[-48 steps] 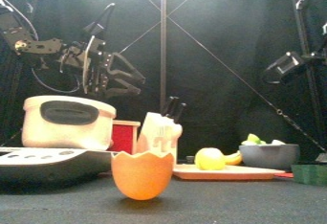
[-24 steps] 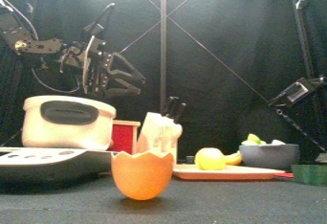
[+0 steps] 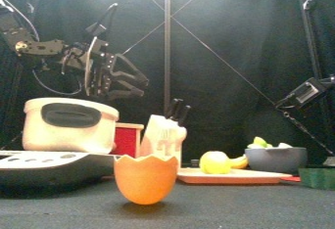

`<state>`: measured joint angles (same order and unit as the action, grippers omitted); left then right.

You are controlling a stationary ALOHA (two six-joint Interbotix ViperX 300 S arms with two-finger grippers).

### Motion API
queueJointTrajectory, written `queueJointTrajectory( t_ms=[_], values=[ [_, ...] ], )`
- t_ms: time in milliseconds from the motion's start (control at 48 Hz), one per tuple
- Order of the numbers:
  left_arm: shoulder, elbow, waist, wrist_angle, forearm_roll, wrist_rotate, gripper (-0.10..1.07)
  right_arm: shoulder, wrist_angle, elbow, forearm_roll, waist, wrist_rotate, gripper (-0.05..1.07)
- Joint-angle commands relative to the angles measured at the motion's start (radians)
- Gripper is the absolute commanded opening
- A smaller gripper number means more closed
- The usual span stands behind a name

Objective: Grab knife handle

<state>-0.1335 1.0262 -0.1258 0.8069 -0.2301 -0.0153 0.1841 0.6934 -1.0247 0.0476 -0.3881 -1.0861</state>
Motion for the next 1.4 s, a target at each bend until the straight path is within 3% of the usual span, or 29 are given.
queueJointTrajectory(
  t_ms=[0, 146, 333, 688, 1375],
  values=[
    [-0.009, -0.015, -0.003, 0.005, 0.000, 0.000, 0.85, -0.029, -0.003, -0.009, -0.012, -0.020, 0.003, 0.70],
    [-0.009, -0.015, -0.003, 0.005, 0.000, 0.000, 0.85, -0.026, 0.002, -0.003, -0.008, -0.017, 0.003, 0.56],
    [-0.009, -0.015, -0.003, 0.005, 0.000, 0.000, 0.85, 0.006, 0.034, 0.029, 0.005, -0.017, 0.003, 0.55],
    [-0.011, -0.018, -0.003, 0.005, 0.000, 0.000, 0.85, 0.100, 0.236, 0.110, 0.064, -0.017, 0.003, 0.55],
    [-0.006, -0.018, 0.002, 0.002, 0.003, 0.002, 0.85, 0.224, 0.287, 0.146, 0.199, -0.002, 0.005, 0.55]
  ],
)
